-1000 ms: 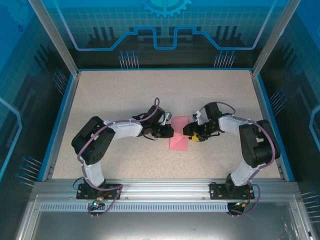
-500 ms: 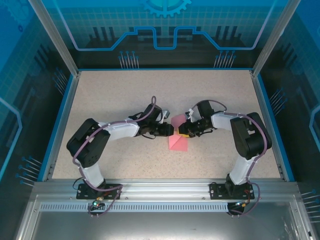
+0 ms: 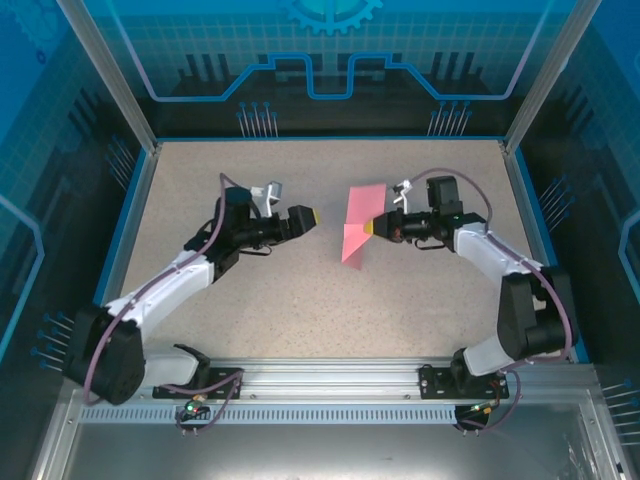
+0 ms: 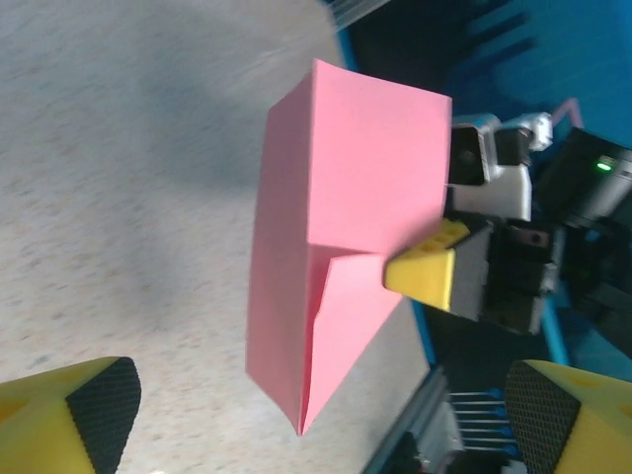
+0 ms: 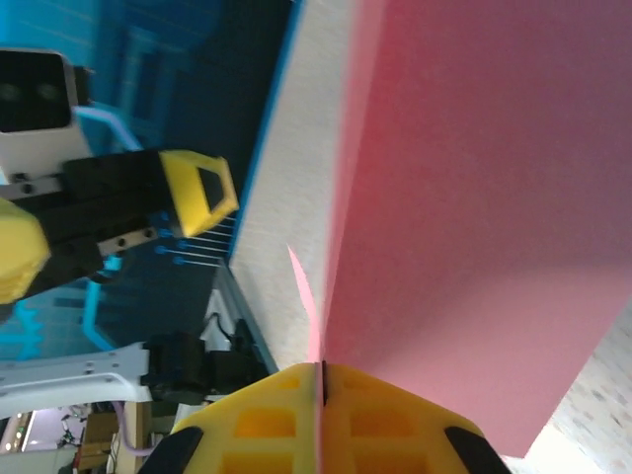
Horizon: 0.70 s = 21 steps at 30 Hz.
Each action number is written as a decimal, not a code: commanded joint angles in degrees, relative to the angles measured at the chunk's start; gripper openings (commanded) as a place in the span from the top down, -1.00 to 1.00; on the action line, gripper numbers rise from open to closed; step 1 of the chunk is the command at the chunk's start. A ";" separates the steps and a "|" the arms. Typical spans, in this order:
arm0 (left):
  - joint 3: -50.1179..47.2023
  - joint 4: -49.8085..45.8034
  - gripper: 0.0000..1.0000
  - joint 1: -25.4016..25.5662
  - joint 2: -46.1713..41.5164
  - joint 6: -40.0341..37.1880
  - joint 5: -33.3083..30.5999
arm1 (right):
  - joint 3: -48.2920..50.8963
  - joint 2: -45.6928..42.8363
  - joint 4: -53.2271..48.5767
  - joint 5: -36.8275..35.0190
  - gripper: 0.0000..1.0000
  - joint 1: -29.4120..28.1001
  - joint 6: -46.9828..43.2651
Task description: Fold a paper plane with a square sheet of paper (fold left side to right side)
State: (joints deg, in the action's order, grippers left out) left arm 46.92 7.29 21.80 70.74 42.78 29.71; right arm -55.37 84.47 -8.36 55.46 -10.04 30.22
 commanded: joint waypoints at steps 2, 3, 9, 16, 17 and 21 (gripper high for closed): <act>2.24 7.04 -0.97 -0.01 -2.95 5.94 7.35 | -6.15 -4.03 6.47 8.31 0.93 -0.28 7.68; 2.62 8.22 -0.97 0.00 -2.98 6.72 7.90 | -7.29 -4.49 6.90 8.54 0.93 -0.52 8.32; 4.75 14.41 -0.97 1.67 -1.45 9.74 10.26 | -13.70 -5.86 7.07 8.37 0.91 -4.29 11.15; 5.73 19.39 -0.83 3.85 -0.91 11.78 9.60 | -15.58 -5.13 9.57 7.42 0.90 -8.62 14.47; 5.74 19.92 -0.78 3.86 -1.04 12.18 9.49 | -15.47 -5.08 10.83 7.25 0.89 -9.00 15.49; 6.32 20.39 -0.44 4.61 -1.37 12.51 9.16 | -15.46 -4.63 13.27 6.99 0.89 -10.22 17.63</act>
State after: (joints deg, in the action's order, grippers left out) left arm 50.98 24.47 25.78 69.76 54.65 38.06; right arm -69.60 79.15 1.37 61.98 -19.18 44.84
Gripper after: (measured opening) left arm 0.758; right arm 0.059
